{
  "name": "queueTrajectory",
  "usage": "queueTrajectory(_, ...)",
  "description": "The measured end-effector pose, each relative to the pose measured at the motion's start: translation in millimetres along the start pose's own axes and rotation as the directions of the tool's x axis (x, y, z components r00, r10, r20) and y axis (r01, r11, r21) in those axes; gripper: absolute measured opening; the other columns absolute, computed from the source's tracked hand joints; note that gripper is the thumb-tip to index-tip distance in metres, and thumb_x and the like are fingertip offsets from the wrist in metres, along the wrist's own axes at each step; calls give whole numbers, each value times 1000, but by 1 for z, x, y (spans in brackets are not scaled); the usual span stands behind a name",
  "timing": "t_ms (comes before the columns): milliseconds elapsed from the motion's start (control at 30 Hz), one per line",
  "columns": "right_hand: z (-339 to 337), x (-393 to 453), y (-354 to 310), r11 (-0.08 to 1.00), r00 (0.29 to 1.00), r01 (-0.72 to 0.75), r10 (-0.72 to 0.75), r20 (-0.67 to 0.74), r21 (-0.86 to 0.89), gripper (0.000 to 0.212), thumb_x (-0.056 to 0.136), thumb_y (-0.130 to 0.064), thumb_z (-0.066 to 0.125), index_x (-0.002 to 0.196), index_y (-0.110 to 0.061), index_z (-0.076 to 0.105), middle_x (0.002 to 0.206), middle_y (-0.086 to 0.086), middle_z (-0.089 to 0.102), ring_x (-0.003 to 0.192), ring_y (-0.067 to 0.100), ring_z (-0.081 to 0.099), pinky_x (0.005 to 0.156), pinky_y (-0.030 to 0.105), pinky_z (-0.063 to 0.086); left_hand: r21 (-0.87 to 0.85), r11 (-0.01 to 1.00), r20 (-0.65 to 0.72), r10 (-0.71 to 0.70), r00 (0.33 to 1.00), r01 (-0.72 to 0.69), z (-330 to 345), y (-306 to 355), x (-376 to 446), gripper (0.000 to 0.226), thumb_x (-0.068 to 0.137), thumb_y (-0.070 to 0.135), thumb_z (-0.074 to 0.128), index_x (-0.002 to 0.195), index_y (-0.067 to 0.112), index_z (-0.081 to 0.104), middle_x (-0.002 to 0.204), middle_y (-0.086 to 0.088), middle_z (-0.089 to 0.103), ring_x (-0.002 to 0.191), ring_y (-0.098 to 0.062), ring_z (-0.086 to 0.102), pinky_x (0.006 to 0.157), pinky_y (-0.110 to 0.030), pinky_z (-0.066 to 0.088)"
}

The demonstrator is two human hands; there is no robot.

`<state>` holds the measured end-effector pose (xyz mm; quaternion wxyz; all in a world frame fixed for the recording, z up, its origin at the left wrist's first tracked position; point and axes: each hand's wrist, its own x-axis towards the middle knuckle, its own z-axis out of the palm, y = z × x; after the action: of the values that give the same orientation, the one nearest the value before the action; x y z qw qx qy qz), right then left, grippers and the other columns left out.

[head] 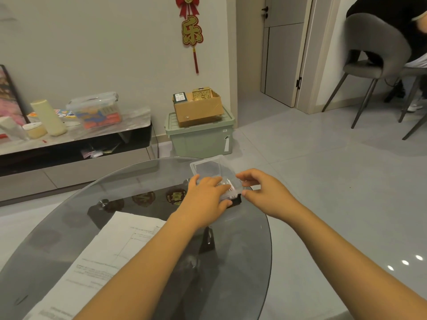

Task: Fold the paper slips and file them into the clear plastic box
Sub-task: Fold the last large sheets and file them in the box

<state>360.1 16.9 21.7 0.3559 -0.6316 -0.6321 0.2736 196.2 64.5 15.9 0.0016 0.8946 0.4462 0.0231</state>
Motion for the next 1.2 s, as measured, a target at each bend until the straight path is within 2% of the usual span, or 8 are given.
queueTrajectory(100, 9, -7, -6, 978, 986, 146, -157, -62, -151, 33, 88, -10, 55, 118, -22, 57, 111, -10, 51, 108, 7, 45, 88, 19, 40, -122, 993, -195, -26, 980, 2, 3, 3, -32, 46, 96, 43, 42, 140, 30, 40, 150, 5, 30, 138, -13, 24, 114, -37, 1)
queueTrajectory(200, 24, -23, -23, 954, 961, 260, -271, -61, -153, 26, 88, -7, 52, 108, -20, 63, 98, -12, 51, 97, 5, 46, 78, 13, 37, -203, 979, -254, -83, 964, 31, 8, 1, -73, 46, 92, 43, 41, 136, 31, 46, 147, 5, 35, 135, -15, 29, 111, -34, 10)
queueTrajectory(367, 59, -42, -39, 918, 930, 365, -353, 105, -154, 24, 89, -8, 50, 105, -18, 66, 103, -2, 59, 98, 10, 50, 86, 23, 42, -225, 932, -132, -316, 939, 282, 28, -14, -136, 44, 95, 42, 44, 138, 37, 39, 153, 7, 25, 139, -15, 21, 114, -36, 10)
queueTrajectory(533, 92, -51, -51, 899, 908, 392, -345, 237, -195, 26, 89, -11, 48, 108, -19, 64, 103, -4, 55, 93, 7, 46, 86, 28, 45, -181, 866, -18, -477, 879, 466, 36, -33, -179, 60, 86, 62, 38, 140, 37, 34, 154, 5, 23, 140, -17, 23, 114, -40, 16)
queueTrajectory(700, 117, -61, -56, 876, 887, 397, -290, 360, -274, 29, 90, -15, 47, 114, -23, 61, 113, -5, 55, 94, 10, 50, 78, 26, 43, -105, 860, 28, -499, 866, 499, 33, -47, -204, 64, 87, 61, 43, 143, 35, 25, 155, 5, 20, 142, -18, 20, 115, -40, 14)
queueTrajectory(867, 134, -73, -58, 851, 848, 428, -261, 462, -304, 37, 88, -17, 47, 122, -28, 56, 129, -7, 55, 114, 13, 52, 88, 30, 48, -193, 843, 70, -499, 864, 502, 36, -56, -230, 70, 84, 62, 47, 143, 30, 26, 150, 7, 27, 136, -14, 28, 112, -37, 26)
queueTrajectory(967, 142, -75, -58, 824, 812, 479, -284, 510, -304, 39, 88, -23, 52, 127, -28, 53, 133, -8, 52, 119, 12, 49, 91, 27, 44, -212, 828, 118, -506, 854, 520, 36, -61, -238, 77, 81, 65, 50, 144, 30, 21, 150, 8, 26, 134, -14, 30, 110, -36, 31)
queueTrajectory(1200, 164, -76, -62, 792, 743, 547, -312, 592, -269, 45, 82, -38, 65, 125, -35, 55, 129, -13, 55, 120, 10, 45, 99, 30, 40, -257, 800, 318, -460, 829, 542, 34, -58, -245, 93, 78, 65, 56, 148, 33, 5, 158, 4, 6, 145, -15, 8, 115, -38, 20)
